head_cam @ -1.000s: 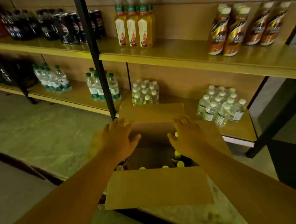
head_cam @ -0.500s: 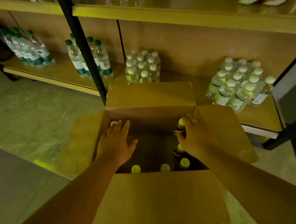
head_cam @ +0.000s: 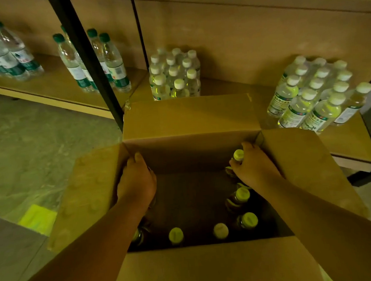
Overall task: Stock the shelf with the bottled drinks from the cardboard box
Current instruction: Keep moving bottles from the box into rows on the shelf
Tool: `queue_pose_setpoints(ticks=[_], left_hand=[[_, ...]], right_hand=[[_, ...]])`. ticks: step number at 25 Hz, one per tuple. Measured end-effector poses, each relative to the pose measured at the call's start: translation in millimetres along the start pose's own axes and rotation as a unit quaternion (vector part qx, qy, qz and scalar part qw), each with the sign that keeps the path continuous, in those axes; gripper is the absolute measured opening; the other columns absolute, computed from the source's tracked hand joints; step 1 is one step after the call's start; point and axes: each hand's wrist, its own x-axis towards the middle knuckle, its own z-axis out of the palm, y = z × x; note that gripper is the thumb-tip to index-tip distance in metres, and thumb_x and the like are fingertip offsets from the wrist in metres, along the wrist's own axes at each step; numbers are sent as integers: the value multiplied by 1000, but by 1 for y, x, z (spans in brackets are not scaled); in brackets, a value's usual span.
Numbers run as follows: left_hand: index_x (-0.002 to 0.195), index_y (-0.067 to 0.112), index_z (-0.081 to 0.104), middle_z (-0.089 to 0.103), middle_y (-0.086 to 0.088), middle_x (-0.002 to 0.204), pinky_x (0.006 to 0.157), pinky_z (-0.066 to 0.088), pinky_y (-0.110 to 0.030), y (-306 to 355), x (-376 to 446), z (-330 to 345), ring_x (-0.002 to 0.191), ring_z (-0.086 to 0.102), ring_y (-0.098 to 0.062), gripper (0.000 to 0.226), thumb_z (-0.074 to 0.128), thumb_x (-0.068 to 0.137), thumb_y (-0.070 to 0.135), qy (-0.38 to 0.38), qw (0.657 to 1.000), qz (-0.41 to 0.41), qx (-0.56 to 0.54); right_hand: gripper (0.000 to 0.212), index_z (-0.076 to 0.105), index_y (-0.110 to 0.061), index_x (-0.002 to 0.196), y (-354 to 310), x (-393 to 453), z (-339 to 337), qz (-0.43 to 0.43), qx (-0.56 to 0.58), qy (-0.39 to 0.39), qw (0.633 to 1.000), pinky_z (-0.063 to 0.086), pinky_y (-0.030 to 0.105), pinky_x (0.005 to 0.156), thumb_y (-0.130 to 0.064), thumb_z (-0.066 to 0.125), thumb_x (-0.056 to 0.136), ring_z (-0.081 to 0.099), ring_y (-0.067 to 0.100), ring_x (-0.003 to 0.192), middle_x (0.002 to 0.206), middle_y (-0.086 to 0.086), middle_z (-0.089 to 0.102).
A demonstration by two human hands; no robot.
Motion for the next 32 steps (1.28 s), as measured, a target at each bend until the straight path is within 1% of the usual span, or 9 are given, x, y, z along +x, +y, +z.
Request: queue_pose_setpoints(ticks=[7, 9, 12, 14, 19, 23, 26, 29, 32], left_hand=[[115, 10, 53, 62, -11, 106, 69, 54, -41, 1, 25, 21, 91, 63, -31, 24, 58, 92, 14, 23, 983, -105, -148], [108, 14, 55, 64, -9, 104, 72, 56, -45, -2, 32, 27, 90, 64, -32, 21, 62, 89, 17, 7, 978, -131, -165], [102, 18, 56, 65, -10, 101, 75, 56, -52, -4, 37, 32, 90, 66, -35, 24, 69, 83, 23, -8, 975, -140, -172], [98, 17, 57, 65, -8, 95, 71, 57, -50, -4, 34, 30, 85, 65, -32, 24, 73, 80, 21, -12, 977, -123, -174], [82, 20, 64, 67, -4, 74, 46, 51, -32, 4, 21, -5, 59, 64, -23, 11, 71, 74, 24, -28, 980, -69, -187], [85, 25, 59, 65, -2, 79, 50, 40, -25, 32, 1, -72, 66, 60, -18, 27, 77, 66, 18, -31, 979, -28, -200], [84, 20, 60, 63, 0, 76, 51, 38, -25, 63, -15, -135, 67, 59, -16, 30, 80, 63, 14, -44, 978, 31, -202], [81, 17, 60, 62, -1, 77, 57, 47, -29, 104, -22, -193, 71, 61, -20, 32, 83, 59, 15, -43, 976, 113, -178], [82, 15, 61, 64, -1, 83, 68, 54, -36, 150, -20, -246, 81, 63, -25, 35, 82, 56, 26, -31, 966, 191, -171]], right_hand=[[45, 53, -11, 126, 14, 24, 27, 64, 37, 2, 997, 41, 29, 64, -31, 69, 90, 62, 28, 99, 114, 9, 63], [39, 54, -11, 119, 16, 31, 33, 79, 52, 5, 996, 35, 27, 53, -29, 71, 88, 59, 24, 86, 107, 8, 63], [29, 56, -12, 109, 18, 37, 39, 87, 45, 15, 995, 30, 25, 48, -28, 70, 89, 55, 22, 79, 99, 8, 63], [23, 57, -12, 102, 19, 35, 40, 75, 49, 26, 996, 30, 25, 48, -26, 70, 89, 54, 19, 74, 93, 7, 62], [18, 57, -16, 92, 6, 13, 8, 17, 60, 41, 997, 33, 21, 50, -27, 71, 88, 57, 12, 70, 81, -2, 59], [25, 62, -15, 105, -20, -14, -57, -4, 77, 47, 996, 29, 13, 49, -29, 71, 87, 48, 5, 67, 90, -1, 58], [16, 64, -15, 98, -41, -32, -119, -21, 58, 26, 998, 37, 10, 48, -27, 69, 88, 49, 6, 63, 88, 3, 61], [17, 62, -20, 87, -55, -43, -171, -38, 93, 56, 993, 47, 26, 61, -26, 76, 78, 61, 15, 77, 84, -1, 64], [22, 60, -24, 89, -69, -58, -231, -45, 89, 79, 992, 38, 22, 55, -26, 77, 77, 58, 12, 77, 84, -5, 61]])
